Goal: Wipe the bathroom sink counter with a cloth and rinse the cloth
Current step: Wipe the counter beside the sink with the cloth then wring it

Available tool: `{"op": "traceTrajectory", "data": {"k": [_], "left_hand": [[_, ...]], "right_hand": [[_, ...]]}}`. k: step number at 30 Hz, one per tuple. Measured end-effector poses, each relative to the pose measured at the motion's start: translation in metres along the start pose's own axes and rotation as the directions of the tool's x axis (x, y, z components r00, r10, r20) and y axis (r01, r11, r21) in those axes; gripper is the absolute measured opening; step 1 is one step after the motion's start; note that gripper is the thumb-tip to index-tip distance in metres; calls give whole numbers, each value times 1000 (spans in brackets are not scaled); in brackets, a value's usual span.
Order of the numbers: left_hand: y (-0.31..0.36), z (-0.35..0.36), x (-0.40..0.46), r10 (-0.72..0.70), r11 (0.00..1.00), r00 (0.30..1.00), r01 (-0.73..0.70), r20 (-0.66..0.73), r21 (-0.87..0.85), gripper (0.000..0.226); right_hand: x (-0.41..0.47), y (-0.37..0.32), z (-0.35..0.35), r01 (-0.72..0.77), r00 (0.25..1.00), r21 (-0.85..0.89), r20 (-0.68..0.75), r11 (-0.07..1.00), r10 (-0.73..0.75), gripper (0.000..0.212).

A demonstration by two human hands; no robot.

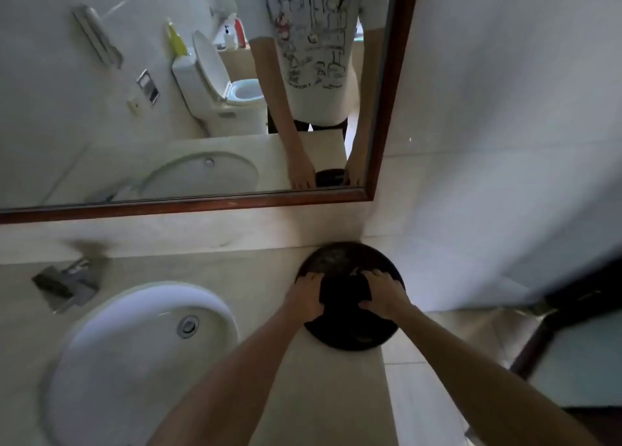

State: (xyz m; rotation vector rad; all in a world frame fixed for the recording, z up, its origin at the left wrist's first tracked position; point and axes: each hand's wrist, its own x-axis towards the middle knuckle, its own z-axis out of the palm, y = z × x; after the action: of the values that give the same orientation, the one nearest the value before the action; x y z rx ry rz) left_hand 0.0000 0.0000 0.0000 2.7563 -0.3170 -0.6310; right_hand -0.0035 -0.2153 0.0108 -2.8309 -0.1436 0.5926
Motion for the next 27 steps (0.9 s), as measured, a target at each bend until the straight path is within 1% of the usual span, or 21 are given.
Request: {"op": "traceTrajectory", "data": {"k": [1, 2, 4, 5, 6, 8, 9, 11, 13, 15, 16, 17, 19, 20, 21, 22, 24, 25, 26, 27], "left_hand": [[0, 2, 2, 3, 1000, 1000, -3, -3, 25, 79], [2, -1, 0, -14, 999, 1000, 15, -21, 51, 79], [5, 0, -3, -26, 995, 997, 33, -71, 99, 69], [7, 2, -4, -20, 995, 996, 29, -89, 93, 63], [10, 4, -7, -19, 998, 996, 24, -92, 52, 59], [10, 6, -14, -13, 993, 998, 6, -60, -117, 52], [9, 8, -18, -13, 977, 999, 4, -41, -215, 47], [9, 8, -28, -47, 931, 999, 39, -13, -362, 38], [14, 2, -38, -69, 882, 998, 57, -8, -467, 33], [25, -14, -50, -40, 864, 999, 18, -32, -503, 33], [31, -25, -55, -18, 866, 999, -8, -47, -500, 33], [36, -36, -62, 18, 874, 998, -42, -55, -485, 32], [45, -59, -75, 109, 910, 991, -131, -77, -394, 32], [49, -69, -81, 158, 928, 983, -178, -88, -328, 32], [53, -79, -87, 204, 941, 974, -223, -99, -255, 31], [56, -89, -93, 244, 947, 964, -261, -109, -188, 31], [61, -104, -104, 292, 946, 950, -304, -113, -108, 30], [63, -110, -110, 307, 943, 946, -318, -108, -98, 29], [64, -116, -115, 324, 937, 941, -334, -102, -99, 28], [65, -122, -120, 343, 930, 934, -353, -99, -105, 28]], "right_hand": [[2, 1, 1, 2, 999, -42, 35, 999, 0, 84], [1, -1, 2, -9, 999, -88, 41, 996, 13, 83], [-1, -1, 8, -39, 999, -120, 13, 992, 41, 75], [-1, -1, 13, -36, 999, -117, -21, 992, 34, 70], [-4, -1, 17, -18, 998, -111, -63, 994, 11, 65], [-8, 2, 18, 50, 990, -104, -126, 993, -63, 54], [-11, 3, 17, 80, 987, -78, -134, 994, -90, 47], [-20, 4, 11, 119, 985, 21, -131, 993, -116, 36], [-31, 7, 8, 132, 986, 145, -121, 981, -115, 39], [-42, 12, 3, 126, 989, 289, -113, 949, -96, 47], [-49, 14, -1, 121, 991, 373, -99, 920, -90, 57], [-55, 17, -6, 118, 993, 467, -71, 876, -96, 72], [-70, 19, -22, 142, 988, 592, -34, 794, -151, 117], [-77, 17, -31, 165, 981, 616, -25, 770, -190, 132], [-84, 13, -40, 195, 970, 645, -18, 739, -241, 134], [-91, 8, -48, 210, 958, 689, -2, 694, -288, 126], [-104, -9, -62, 205, 937, 769, 23, 606, -348, 96], [-109, -18, -64, 210, 932, 786, 20, 582, -363, 81], [-114, -28, -65, 229, 925, 784, 11, 578, -381, 69], [-119, -36, -64, 248, 918, 766, 9, 593, -396, 62]]}}
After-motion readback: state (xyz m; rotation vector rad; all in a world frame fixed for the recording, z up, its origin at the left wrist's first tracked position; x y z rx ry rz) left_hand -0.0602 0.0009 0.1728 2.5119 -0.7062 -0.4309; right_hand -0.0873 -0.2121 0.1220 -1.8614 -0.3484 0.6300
